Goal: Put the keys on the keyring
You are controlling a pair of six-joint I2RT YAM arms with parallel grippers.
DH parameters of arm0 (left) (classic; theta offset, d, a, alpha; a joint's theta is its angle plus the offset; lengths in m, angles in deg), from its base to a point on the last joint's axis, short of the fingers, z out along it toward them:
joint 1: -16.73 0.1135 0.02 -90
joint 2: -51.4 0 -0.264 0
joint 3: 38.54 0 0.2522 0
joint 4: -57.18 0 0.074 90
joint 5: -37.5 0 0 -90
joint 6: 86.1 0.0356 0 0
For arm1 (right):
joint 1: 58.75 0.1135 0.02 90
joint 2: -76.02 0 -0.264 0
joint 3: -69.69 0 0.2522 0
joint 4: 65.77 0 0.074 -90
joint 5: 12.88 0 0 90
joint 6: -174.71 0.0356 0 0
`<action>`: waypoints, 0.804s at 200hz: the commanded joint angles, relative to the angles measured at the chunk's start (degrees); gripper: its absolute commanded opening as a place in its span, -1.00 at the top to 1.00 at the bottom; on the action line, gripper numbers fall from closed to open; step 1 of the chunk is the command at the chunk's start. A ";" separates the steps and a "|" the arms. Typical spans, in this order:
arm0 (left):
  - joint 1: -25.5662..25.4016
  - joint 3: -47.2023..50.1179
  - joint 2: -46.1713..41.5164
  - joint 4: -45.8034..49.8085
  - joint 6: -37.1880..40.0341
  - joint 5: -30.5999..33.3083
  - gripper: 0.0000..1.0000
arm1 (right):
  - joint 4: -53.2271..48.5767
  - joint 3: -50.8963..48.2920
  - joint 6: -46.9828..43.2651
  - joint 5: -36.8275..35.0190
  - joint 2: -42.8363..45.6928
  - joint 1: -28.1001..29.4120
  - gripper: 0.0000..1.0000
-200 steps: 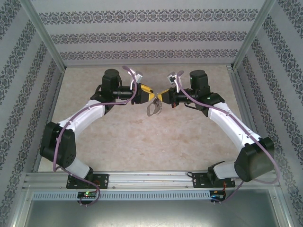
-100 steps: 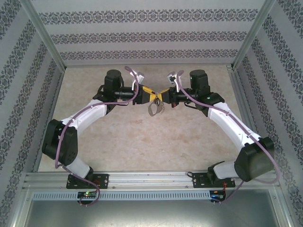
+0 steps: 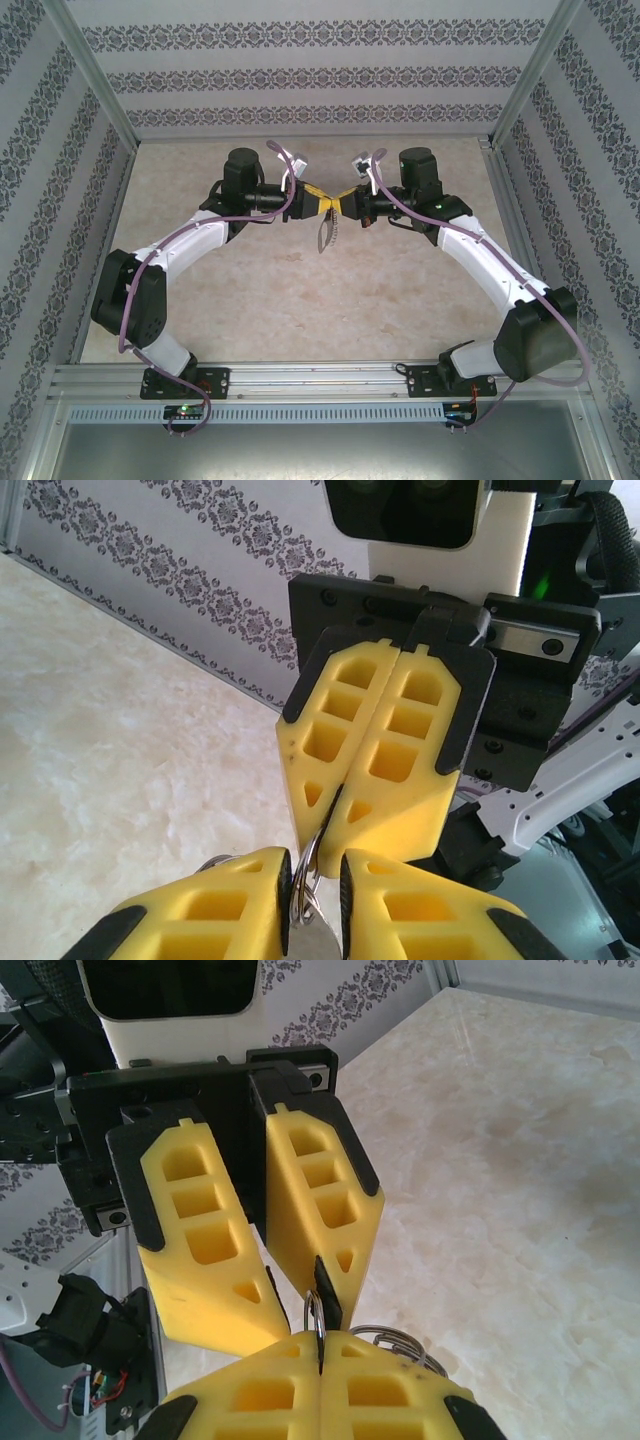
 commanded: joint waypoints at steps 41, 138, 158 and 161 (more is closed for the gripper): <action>-0.97 -1.92 0.19 -3.67 -0.94 -1.77 0.66 | 1.49 2.27 -0.19 1.79 -0.32 0.70 1.00; -1.19 2.58 -1.11 -19.32 -9.41 -0.06 1.00 | 7.65 -5.86 6.38 -5.30 9.11 -2.33 0.35; -1.19 3.70 -1.63 -22.67 -11.07 1.47 1.00 | 10.69 -11.20 9.16 -9.92 14.00 -2.20 0.29; -1.19 3.88 -1.70 -23.16 -11.26 1.57 1.00 | 11.36 -11.99 9.75 -11.12 14.66 -2.09 0.27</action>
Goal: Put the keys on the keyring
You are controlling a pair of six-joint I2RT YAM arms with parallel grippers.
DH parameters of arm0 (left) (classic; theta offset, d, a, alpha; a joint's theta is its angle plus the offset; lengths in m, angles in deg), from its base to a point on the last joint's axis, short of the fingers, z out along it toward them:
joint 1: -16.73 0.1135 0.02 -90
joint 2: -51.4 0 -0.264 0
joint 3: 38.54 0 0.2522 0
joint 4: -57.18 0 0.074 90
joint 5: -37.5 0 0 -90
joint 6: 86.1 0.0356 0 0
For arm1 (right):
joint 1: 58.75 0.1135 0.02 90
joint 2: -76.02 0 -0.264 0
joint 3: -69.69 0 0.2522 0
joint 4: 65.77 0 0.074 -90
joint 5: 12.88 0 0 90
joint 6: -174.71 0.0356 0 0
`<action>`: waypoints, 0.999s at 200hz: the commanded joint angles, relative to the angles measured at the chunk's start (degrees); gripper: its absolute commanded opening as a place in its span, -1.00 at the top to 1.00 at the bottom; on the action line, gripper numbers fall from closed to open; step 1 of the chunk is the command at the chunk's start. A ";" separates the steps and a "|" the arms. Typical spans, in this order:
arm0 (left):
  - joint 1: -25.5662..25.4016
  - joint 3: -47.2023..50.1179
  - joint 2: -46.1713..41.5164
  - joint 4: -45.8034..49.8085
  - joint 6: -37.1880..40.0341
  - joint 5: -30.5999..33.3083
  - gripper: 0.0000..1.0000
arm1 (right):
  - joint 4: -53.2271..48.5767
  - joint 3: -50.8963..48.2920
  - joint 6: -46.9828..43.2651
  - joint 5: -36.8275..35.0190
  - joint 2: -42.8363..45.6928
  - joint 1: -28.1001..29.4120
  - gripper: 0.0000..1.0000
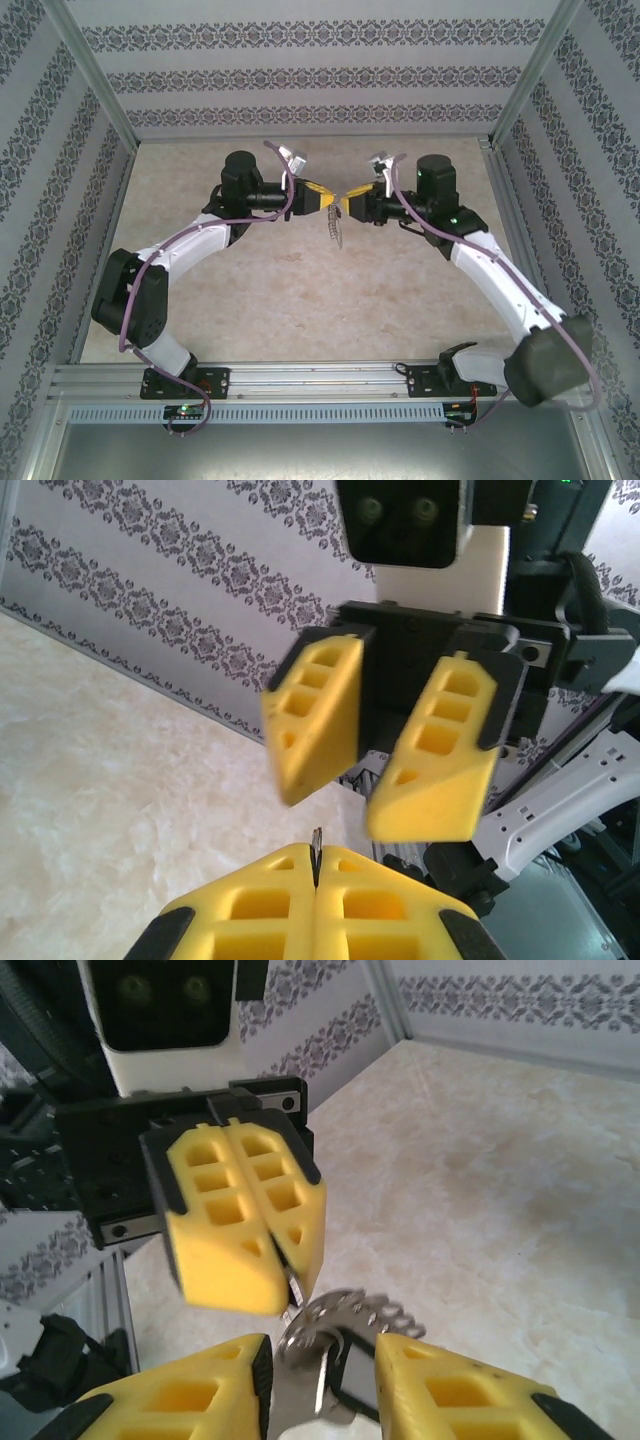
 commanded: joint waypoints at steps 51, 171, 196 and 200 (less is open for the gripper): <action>-0.50 2.95 -1.31 -18.26 -9.16 1.73 1.00 | 13.43 -17.52 7.08 -24.52 12.19 6.29 0.14; -0.49 3.54 -1.43 -19.98 -10.41 1.61 1.00 | 20.76 -15.91 5.49 -34.20 6.00 15.65 0.09; -0.53 3.70 -1.54 -19.85 -10.23 1.70 1.00 | 22.06 -15.39 5.41 -35.08 5.52 16.39 0.09; -0.47 3.69 -1.55 -19.74 -10.17 1.77 1.00 | 22.06 -15.22 5.41 -34.99 5.40 16.48 0.09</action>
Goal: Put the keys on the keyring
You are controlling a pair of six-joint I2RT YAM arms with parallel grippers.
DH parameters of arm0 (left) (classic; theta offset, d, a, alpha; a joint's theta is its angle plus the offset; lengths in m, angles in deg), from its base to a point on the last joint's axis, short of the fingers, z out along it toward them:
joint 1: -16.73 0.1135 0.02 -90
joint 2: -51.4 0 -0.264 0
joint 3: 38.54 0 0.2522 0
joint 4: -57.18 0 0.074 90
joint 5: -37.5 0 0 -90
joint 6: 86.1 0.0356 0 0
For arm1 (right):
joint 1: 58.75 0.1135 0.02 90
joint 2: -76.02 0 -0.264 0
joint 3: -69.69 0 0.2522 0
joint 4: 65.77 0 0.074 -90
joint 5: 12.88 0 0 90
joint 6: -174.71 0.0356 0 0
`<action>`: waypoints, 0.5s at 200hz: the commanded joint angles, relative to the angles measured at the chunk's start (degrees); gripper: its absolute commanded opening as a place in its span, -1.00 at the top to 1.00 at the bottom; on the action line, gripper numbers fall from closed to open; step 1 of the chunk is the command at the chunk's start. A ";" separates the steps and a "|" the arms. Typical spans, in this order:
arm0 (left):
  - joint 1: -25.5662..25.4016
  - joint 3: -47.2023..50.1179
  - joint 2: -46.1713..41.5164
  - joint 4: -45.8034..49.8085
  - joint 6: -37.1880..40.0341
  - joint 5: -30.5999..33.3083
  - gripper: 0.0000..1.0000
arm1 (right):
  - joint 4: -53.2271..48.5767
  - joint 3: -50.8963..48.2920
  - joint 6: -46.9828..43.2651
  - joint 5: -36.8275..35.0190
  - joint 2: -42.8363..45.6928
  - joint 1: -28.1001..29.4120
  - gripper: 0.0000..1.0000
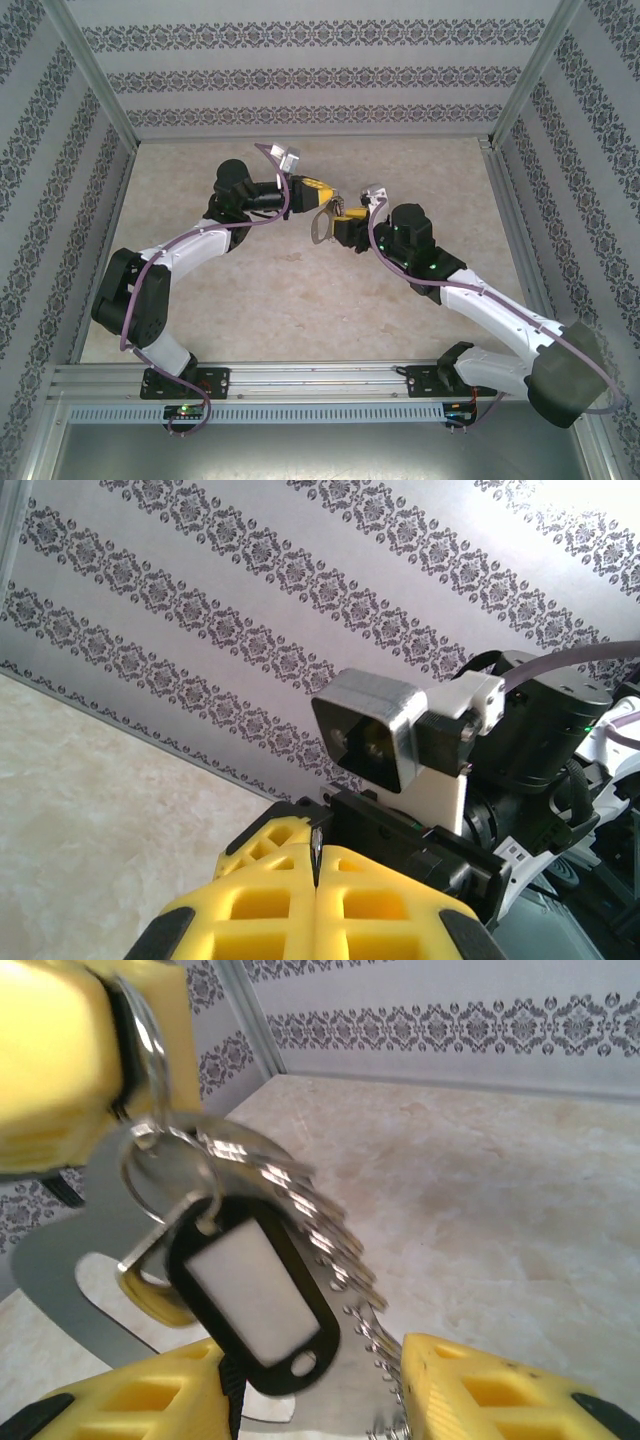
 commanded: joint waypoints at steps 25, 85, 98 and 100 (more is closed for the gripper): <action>-0.45 0.27 -1.61 -3.95 -0.41 0.80 1.00 | 4.12 2.76 -0.90 -1.91 -0.35 1.98 0.09; -0.44 0.12 -1.76 -4.02 -0.52 0.93 1.00 | 3.59 3.36 -2.84 -5.36 -1.54 3.14 0.13; -0.45 -0.06 -1.76 -3.92 -0.68 0.85 1.00 | 3.45 3.16 -3.08 -5.64 -1.77 3.15 0.24; -0.44 -0.06 -1.72 -3.91 -0.69 0.80 1.00 | 3.43 3.17 -3.10 -5.68 -1.79 3.16 0.26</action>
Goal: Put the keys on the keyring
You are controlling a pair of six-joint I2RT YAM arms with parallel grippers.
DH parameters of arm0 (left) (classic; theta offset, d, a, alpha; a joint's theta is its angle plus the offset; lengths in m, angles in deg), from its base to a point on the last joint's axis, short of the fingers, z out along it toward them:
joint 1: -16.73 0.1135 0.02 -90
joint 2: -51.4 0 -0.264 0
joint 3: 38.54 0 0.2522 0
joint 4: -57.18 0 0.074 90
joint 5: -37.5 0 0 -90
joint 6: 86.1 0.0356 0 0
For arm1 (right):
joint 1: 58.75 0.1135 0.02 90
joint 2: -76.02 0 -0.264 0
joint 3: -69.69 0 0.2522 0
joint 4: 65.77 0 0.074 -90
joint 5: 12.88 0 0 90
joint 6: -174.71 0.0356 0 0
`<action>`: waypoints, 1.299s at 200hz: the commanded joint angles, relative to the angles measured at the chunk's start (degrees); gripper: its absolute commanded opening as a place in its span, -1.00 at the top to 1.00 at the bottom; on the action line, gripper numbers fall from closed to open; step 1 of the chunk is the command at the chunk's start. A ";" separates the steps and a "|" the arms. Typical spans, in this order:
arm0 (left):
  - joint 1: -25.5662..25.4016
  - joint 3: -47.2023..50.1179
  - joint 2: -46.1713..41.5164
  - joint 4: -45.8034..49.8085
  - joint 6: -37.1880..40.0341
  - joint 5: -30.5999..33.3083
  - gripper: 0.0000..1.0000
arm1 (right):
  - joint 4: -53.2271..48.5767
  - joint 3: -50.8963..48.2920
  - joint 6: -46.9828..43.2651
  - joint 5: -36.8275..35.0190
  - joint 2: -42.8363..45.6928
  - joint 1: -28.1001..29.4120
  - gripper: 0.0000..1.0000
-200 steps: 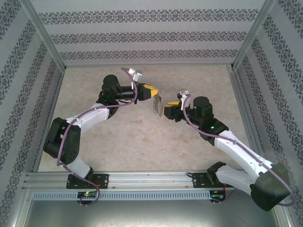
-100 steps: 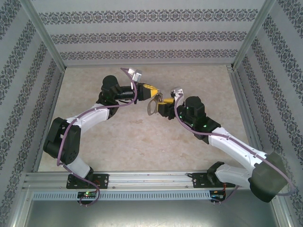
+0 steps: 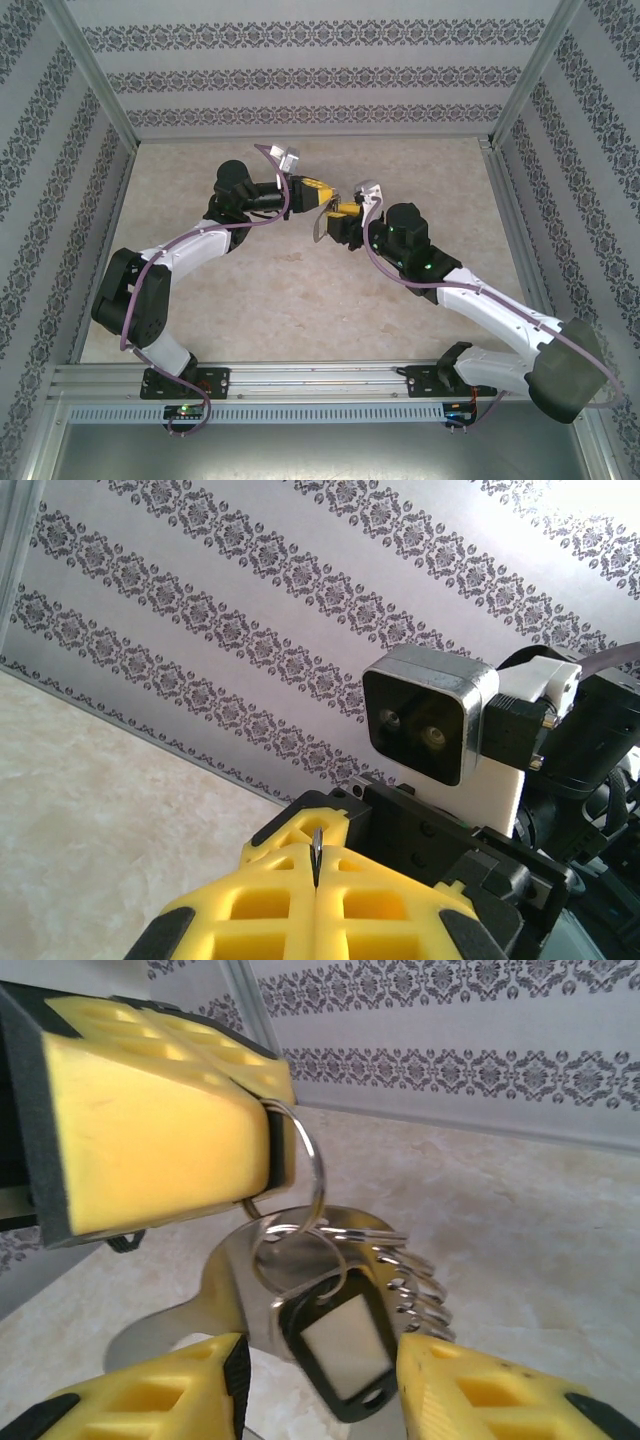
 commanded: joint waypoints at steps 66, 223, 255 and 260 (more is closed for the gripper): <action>-0.44 -0.39 -2.15 -3.65 -0.69 0.24 1.00 | 0.83 0.85 -2.23 -1.93 -0.23 0.33 0.77; -0.45 -0.14 -2.09 -4.68 -0.86 1.08 1.00 | -2.00 4.61 -4.27 5.44 -3.10 1.78 1.00; -0.49 0.00 -2.23 -4.84 -0.92 1.08 1.00 | -1.79 4.29 -3.47 4.36 -2.79 1.21 1.00; -0.45 0.13 -2.23 -4.91 -0.90 1.18 1.00 | -1.55 4.01 -3.21 4.26 -2.49 1.06 1.00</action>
